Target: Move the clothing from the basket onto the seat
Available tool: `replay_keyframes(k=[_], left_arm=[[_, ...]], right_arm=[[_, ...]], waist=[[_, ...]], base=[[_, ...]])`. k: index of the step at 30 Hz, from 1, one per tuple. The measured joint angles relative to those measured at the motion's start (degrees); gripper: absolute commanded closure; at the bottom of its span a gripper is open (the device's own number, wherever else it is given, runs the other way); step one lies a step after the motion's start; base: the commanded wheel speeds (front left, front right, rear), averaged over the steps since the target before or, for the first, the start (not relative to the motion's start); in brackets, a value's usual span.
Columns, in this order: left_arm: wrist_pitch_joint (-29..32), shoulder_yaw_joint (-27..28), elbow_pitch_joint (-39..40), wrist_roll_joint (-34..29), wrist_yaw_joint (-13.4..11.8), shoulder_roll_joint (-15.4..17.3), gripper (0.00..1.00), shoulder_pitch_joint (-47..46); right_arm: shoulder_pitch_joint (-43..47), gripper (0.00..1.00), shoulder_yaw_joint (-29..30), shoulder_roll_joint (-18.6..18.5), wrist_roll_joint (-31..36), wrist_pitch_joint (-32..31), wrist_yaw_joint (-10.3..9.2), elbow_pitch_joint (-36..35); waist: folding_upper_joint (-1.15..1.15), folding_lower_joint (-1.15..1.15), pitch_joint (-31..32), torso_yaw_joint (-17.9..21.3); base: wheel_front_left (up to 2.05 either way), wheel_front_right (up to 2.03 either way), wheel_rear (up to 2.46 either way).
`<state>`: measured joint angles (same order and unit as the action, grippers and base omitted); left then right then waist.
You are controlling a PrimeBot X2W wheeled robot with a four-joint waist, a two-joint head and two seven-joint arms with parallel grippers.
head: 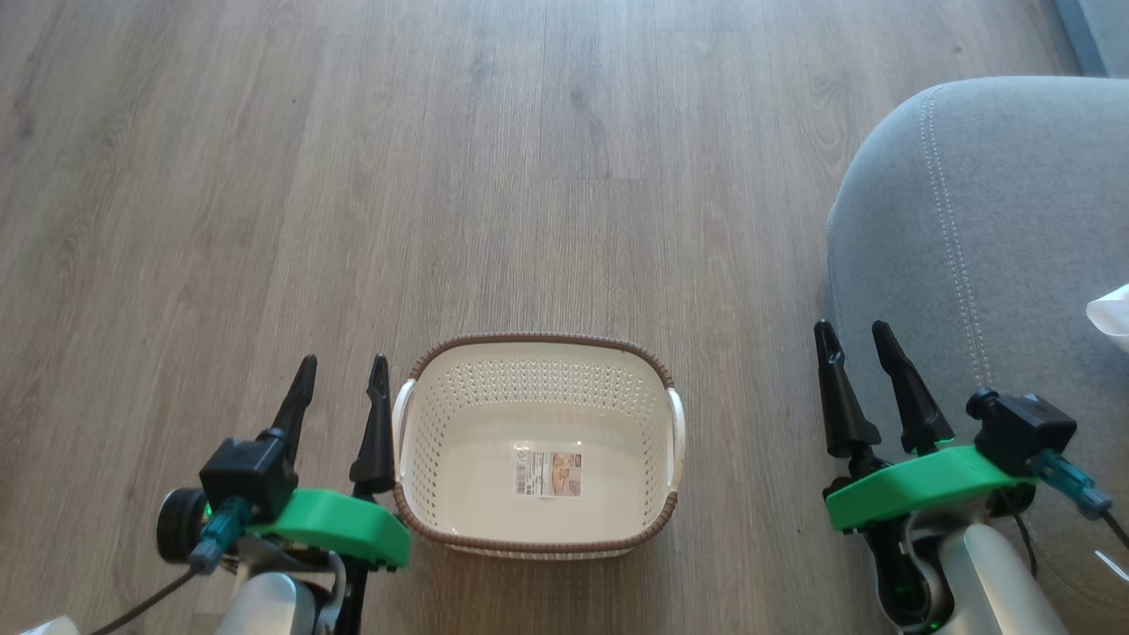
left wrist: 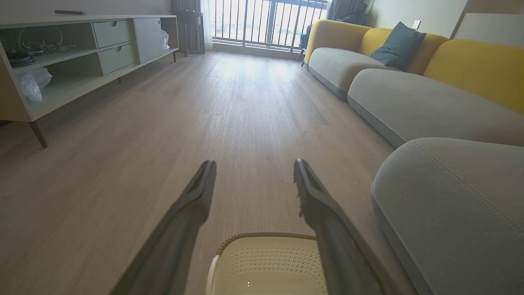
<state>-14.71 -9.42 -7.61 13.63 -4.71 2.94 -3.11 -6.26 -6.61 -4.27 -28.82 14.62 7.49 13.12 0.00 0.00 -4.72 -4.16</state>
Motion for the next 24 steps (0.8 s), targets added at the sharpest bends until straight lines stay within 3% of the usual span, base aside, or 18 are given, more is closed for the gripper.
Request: replay_keyframes(k=[11, 12, 17, 24], left_arm=[[0.0, 0.0, -0.19, 1.09, 0.56, 0.0, 0.0, 0.0], [0.0, 0.0, -0.19, 1.09, 0.56, 0.0, 1.0, 0.0], [0.1, -0.08, -3.23, 1.43, 0.52, 0.0, 1.0, 1.55], [1.35, 0.09, -3.76, 6.79, 1.08, 0.12, 1.0, 2.11]], right_arm=[[-0.01, 0.0, 0.03, 0.03, 0.0, 0.0, 0.0, 0.32], [-0.01, 1.0, 0.03, 0.03, 0.0, 0.0, 0.0, 0.36], [1.36, 1.0, -0.05, 0.21, -0.2, -0.27, 0.01, 3.36], [2.22, 1.0, 0.48, 0.22, -4.52, -1.4, 0.01, 3.67]], waist=[[0.0, 0.0, 0.21, -0.01], [0.0, 0.0, 0.2, 0.01], [0.0, 0.0, 0.27, 0.09], [0.0, 0.0, 0.55, 0.36]], base=[[0.0, 0.0, 0.0], [0.0, 0.0, 0.0], [0.0, 0.0, 0.0], [0.0, 0.0, 0.0]])
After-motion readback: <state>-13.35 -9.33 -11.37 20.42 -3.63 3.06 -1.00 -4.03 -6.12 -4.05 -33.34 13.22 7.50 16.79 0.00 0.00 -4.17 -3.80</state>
